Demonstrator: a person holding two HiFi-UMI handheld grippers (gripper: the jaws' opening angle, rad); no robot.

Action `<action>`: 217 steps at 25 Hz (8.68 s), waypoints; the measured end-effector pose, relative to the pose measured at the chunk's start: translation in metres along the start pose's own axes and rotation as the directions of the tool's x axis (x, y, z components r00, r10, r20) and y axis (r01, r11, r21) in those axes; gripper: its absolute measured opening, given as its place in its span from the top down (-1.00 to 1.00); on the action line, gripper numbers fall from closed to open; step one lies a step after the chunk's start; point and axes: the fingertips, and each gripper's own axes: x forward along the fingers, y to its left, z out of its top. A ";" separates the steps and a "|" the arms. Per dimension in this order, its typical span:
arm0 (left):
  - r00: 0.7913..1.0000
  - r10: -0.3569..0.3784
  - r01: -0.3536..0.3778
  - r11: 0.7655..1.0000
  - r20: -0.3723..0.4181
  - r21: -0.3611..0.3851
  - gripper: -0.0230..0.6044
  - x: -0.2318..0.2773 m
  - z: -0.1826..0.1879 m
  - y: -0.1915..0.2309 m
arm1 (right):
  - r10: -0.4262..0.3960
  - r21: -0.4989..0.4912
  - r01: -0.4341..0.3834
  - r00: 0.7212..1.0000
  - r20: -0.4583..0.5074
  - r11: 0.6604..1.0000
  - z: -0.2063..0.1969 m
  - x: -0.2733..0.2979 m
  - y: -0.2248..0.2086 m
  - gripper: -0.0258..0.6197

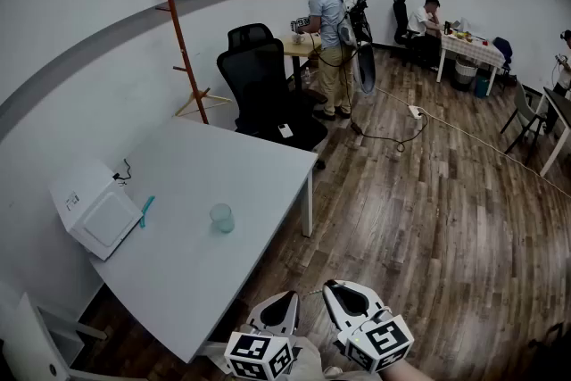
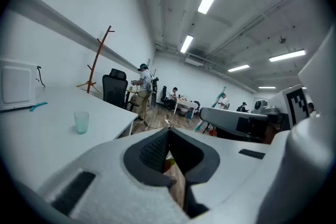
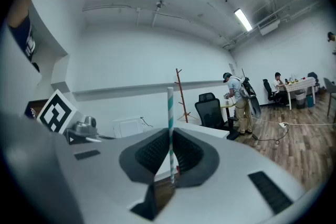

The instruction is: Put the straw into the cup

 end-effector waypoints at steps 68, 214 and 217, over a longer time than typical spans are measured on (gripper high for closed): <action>0.997 0.079 -0.079 0.997 -0.015 -0.002 0.88 0.063 0.023 0.070 | 0.120 0.060 -0.117 0.991 -0.054 0.991 0.010 0.104 -0.027 0.79; 0.611 0.786 -0.759 0.547 -0.094 -0.354 0.88 0.078 0.032 0.407 | 0.627 0.074 -0.702 0.577 -0.524 0.708 -0.138 0.473 0.022 0.79; 0.610 0.786 -0.759 0.547 -0.095 -0.353 0.88 0.078 0.032 0.407 | 0.625 0.081 -0.698 0.575 -0.529 0.711 -0.140 0.474 0.022 0.79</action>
